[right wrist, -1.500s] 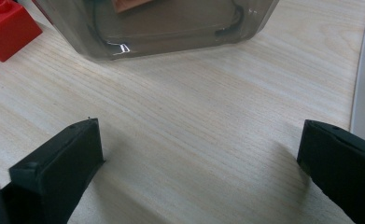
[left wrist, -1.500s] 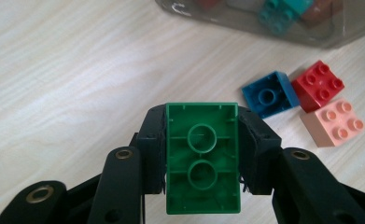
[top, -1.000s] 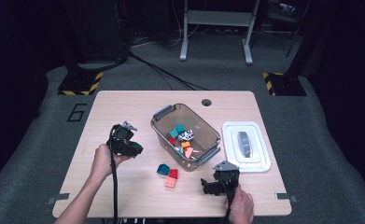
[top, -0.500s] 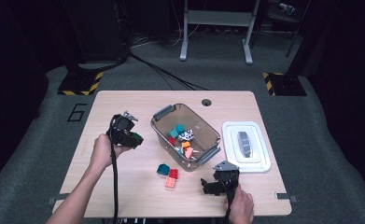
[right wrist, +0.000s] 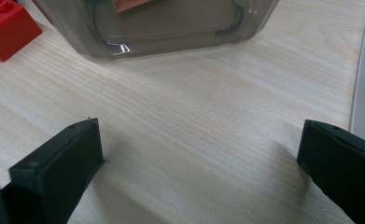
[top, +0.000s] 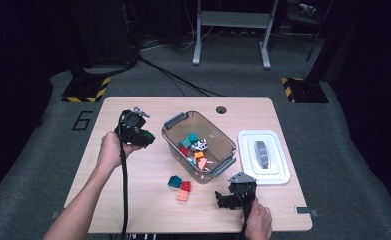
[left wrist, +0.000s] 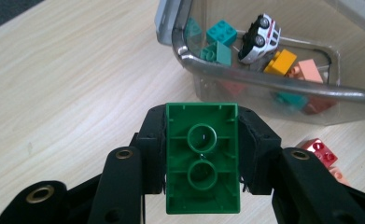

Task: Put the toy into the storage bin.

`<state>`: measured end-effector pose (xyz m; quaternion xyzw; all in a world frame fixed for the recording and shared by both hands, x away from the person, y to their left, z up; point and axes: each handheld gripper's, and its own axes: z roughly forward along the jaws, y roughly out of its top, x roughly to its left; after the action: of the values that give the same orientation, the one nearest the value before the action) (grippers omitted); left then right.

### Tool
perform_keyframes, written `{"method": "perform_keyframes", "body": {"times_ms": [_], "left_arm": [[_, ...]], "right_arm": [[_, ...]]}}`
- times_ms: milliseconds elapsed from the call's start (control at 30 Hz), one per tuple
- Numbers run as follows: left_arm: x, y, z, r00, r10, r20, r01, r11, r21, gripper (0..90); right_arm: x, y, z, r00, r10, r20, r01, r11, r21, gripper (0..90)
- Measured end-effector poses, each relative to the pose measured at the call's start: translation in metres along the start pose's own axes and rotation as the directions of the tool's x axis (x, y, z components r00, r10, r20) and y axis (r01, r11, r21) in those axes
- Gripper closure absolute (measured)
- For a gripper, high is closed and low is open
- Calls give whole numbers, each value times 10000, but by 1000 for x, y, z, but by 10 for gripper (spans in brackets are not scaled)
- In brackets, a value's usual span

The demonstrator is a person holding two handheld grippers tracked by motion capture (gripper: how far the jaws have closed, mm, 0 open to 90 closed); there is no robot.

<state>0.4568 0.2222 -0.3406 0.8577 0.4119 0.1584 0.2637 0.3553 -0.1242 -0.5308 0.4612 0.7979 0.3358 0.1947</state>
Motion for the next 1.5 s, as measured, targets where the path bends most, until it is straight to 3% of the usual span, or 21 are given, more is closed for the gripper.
{"method": "perform_keyframes", "body": {"times_ms": [400, 833, 1200, 1500], "left_arm": [[-14, 30, 4, 9992, 390, -111, -391, 9992, -99, 589], [-31, 50, 18, 9965, 834, -114, -836, 9963, -188, 588], [-43, 58, 39, 9954, 889, 358, -877, 9956, -337, 588], [-63, 63, 61, 9898, 1211, 752, -1208, 9926, -84, 588]], "right_arm": [[0, 0, 0, 10000, 3, 6, -3, 10000, -7, 0], [0, 0, 0, 10000, 6, 5, -6, 10000, -4, 0], [0, 0, 0, 10000, 11, 7, -11, 10000, -9, 0], [0, 0, 0, 10000, -17, 9, 17, 10000, -19, 0]]}}
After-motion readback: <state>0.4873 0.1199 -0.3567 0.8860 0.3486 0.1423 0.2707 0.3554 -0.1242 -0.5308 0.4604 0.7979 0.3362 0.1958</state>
